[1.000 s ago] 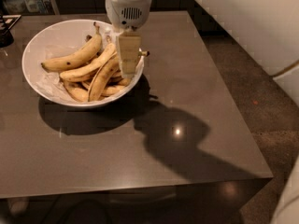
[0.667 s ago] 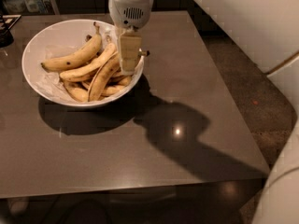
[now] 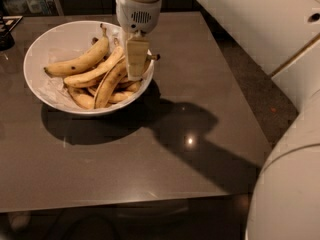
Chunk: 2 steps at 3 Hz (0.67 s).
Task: Pick banana from white bowl
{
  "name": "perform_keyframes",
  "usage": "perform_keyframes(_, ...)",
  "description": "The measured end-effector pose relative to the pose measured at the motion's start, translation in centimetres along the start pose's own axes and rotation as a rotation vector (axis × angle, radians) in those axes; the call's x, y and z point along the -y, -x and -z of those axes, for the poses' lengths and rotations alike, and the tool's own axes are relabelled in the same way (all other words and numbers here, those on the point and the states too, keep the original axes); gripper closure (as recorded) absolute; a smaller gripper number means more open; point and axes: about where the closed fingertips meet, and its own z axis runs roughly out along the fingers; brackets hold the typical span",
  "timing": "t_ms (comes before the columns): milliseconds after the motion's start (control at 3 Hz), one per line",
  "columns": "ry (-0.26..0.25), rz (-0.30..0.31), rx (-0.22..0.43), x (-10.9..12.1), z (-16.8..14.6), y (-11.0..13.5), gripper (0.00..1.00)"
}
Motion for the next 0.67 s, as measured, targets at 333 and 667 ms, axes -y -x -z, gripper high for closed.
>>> perform_keyframes(333,0.020,0.003,0.000,0.4,-1.0,0.1,0.29)
perform_keyframes(667,0.052,0.004,0.003,0.2,-2.5,0.2,0.37)
